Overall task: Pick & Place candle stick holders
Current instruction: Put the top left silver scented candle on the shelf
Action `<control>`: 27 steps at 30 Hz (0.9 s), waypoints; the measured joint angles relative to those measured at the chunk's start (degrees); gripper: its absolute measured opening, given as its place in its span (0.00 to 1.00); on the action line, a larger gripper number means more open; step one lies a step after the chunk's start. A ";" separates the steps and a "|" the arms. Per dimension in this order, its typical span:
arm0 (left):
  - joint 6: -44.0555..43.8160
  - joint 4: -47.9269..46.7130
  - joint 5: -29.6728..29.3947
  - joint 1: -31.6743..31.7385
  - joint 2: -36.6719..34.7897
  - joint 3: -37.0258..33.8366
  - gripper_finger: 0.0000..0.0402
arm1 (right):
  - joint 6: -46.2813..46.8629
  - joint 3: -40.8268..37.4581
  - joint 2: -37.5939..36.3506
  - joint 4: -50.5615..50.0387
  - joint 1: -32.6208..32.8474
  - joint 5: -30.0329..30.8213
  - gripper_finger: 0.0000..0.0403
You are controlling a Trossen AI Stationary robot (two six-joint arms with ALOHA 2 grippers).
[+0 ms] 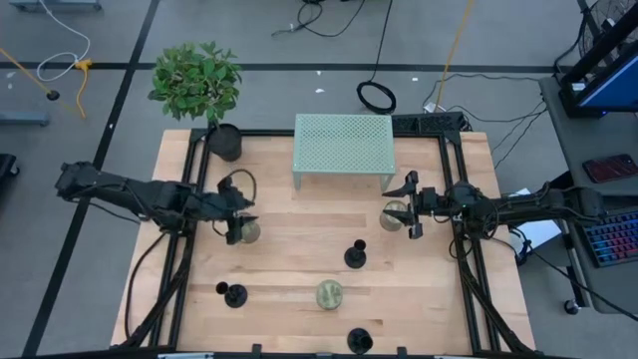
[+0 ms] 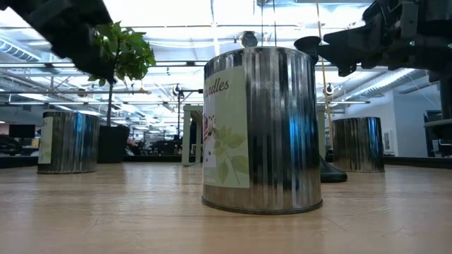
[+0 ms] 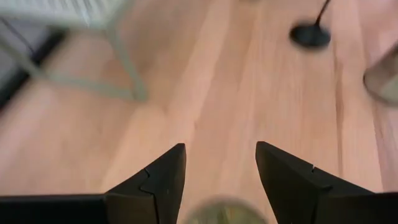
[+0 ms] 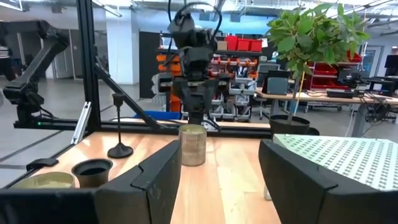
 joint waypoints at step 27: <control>-16.97 -5.36 0.50 -11.22 14.97 -1.95 0.36 | -1.63 0.02 -0.02 -4.13 -0.02 0.04 0.52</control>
